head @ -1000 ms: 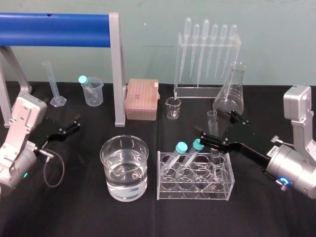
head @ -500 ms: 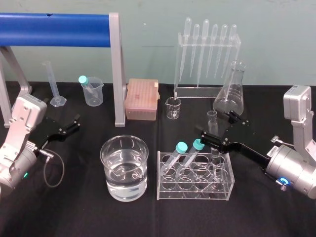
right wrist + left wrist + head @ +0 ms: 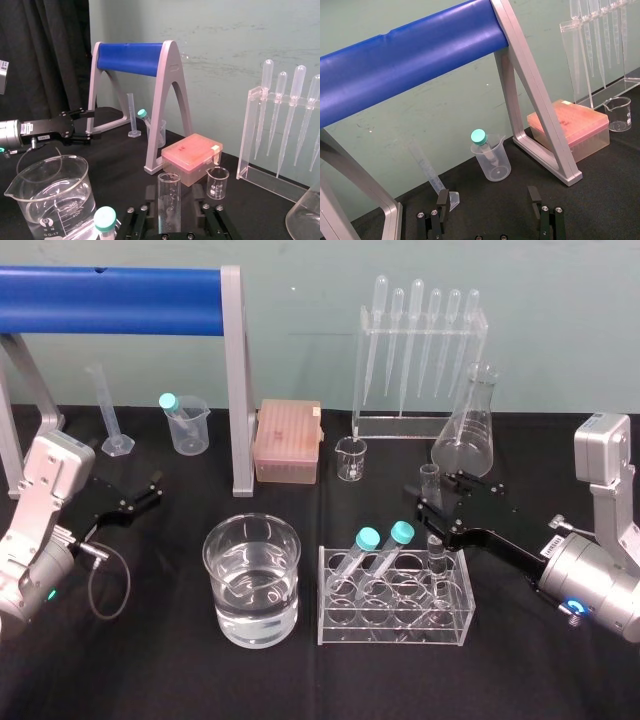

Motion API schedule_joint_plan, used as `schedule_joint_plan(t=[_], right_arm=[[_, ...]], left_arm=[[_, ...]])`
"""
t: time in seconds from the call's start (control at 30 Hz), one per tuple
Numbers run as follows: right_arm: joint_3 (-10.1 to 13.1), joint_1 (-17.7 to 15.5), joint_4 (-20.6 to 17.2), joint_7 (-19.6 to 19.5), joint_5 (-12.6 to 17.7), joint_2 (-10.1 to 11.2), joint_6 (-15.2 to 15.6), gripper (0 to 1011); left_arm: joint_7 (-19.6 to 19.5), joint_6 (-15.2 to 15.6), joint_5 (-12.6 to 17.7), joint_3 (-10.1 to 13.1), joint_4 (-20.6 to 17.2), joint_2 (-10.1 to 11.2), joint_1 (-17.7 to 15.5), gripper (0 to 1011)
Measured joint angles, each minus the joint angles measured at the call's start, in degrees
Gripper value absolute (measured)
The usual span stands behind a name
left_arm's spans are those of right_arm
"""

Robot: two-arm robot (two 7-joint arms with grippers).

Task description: Hold the test tube with one hand and immerse one end into the beaker, then return it to the test tube rack.

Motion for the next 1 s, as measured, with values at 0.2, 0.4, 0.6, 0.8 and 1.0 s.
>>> schedule_joint_plan(t=[0.2, 0.4, 0.6, 0.8, 1.0], right_arm=[[0.00, 0.00, 0.00, 0.00, 0.00, 0.00, -0.01, 272], [0.00, 0.00, 0.00, 0.00, 0.00, 0.00, -0.02, 226], [0.00, 0.00, 0.00, 0.00, 0.01, 0.00, -0.02, 226], [0.00, 0.00, 0.00, 0.00, 0.01, 0.00, -0.02, 226], [0.00, 0.00, 0.00, 0.00, 0.01, 0.00, -0.02, 226]], left_arm=[[0.00, 0.00, 0.00, 0.00, 0.00, 0.00, 0.00, 1000], [0.00, 0.00, 0.00, 0.00, 0.00, 0.00, 0.00, 1000], [0.00, 0.00, 0.00, 0.00, 0.00, 0.00, 0.00, 1000], [0.00, 0.00, 0.00, 0.00, 0.00, 0.00, 0.00, 1000], [0.00, 0.00, 0.00, 0.00, 0.00, 0.00, 0.00, 1000]])
